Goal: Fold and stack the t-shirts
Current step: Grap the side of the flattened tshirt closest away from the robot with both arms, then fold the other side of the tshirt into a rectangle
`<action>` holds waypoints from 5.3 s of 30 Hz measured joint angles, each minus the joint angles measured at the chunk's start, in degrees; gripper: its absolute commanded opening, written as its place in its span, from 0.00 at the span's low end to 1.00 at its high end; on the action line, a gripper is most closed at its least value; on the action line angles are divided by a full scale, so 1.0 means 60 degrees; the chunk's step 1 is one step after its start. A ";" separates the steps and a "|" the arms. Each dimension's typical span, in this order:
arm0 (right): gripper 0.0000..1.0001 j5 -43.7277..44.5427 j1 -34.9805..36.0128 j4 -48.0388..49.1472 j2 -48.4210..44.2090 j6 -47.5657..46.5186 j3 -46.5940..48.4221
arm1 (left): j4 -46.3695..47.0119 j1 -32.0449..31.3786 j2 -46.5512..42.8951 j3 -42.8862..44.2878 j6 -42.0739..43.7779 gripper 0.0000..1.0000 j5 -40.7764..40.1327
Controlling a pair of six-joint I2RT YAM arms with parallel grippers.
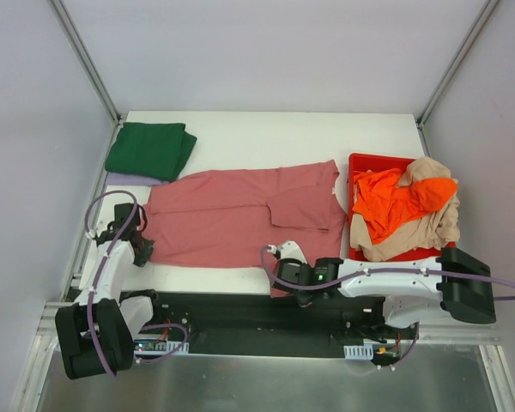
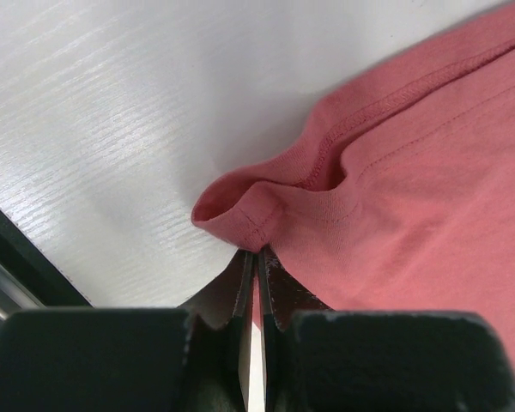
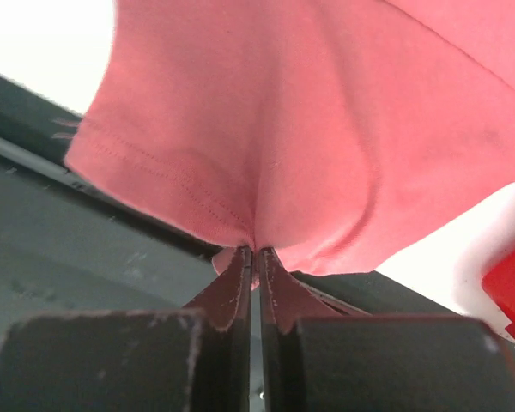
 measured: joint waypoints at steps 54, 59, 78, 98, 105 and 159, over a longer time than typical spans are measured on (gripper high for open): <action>0.01 0.0328 -0.5151 -0.3330 0.3789 -0.6921 0.7628 | 0.0357 0.0000 0.3166 0.3118 -0.0554 0.00 0.0044; 0.01 0.0328 -0.5286 -0.3344 0.4379 -0.7439 0.8171 | 0.0430 0.0000 0.3632 0.3330 -0.0459 0.00 0.0044; 0.15 0.0448 -0.5694 -0.3621 0.6291 -0.8801 1.0255 | 0.0492 0.0000 0.4605 0.4029 0.0000 0.08 0.0040; 0.96 -0.0335 -0.6349 -0.1184 0.3220 -0.6145 0.6816 | 0.0015 -0.0026 0.2871 0.4666 0.0725 0.99 0.1315; 0.96 -0.2943 -0.6346 0.1239 0.1614 -0.4007 0.3249 | 0.0641 -0.1173 0.3621 0.3552 0.1213 0.99 0.2863; 0.57 -0.3093 -0.6084 0.1504 0.4914 -0.8160 0.5584 | 0.1526 -0.2000 0.4299 0.2798 0.2335 0.99 0.2849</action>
